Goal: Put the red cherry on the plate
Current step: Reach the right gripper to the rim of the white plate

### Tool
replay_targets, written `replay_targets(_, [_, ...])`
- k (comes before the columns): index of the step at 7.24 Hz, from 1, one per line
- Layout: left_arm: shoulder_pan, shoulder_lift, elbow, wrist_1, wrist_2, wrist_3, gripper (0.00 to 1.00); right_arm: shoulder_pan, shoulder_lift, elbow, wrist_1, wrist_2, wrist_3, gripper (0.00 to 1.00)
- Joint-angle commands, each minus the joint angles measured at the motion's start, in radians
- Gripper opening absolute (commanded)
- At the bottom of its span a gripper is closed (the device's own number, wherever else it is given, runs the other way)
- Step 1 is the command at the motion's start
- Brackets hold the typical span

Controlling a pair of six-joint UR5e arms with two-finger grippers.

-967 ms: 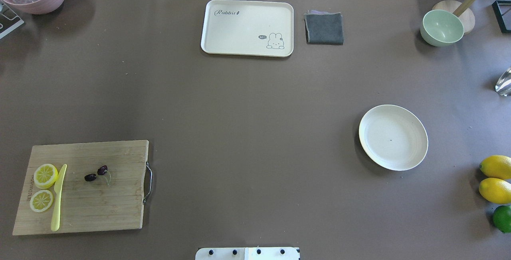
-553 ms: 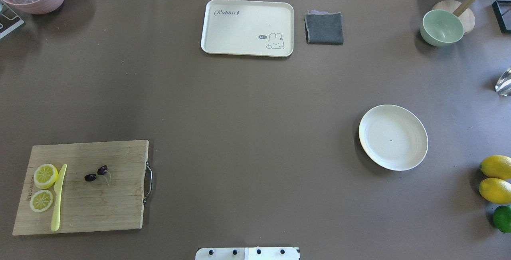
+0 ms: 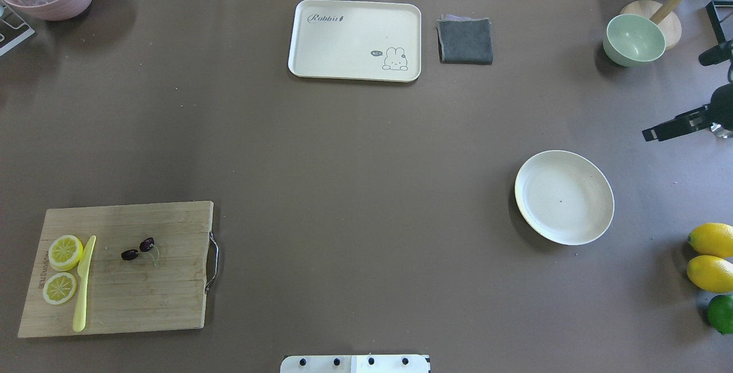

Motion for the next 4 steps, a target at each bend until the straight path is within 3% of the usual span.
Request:
replay_targets(1, [-0.002, 0.002, -0.003, -0.002, 0.0, -0.001, 0.98, -0.16, -0.018, -0.067, 0.22, -0.102, 0.204, 1.0])
replay_targets(2, [-0.003, 0.001, -0.004, -0.002, 0.0, -0.001, 0.98, -0.223, -0.018, -0.09, 0.251, -0.165, 0.206, 1.0])
replay_targets(4, [-0.003, -0.01, -0.003, -0.001, 0.0, -0.003, 0.98, -0.247, -0.018, -0.108, 0.252, -0.16, 0.208, 0.97])
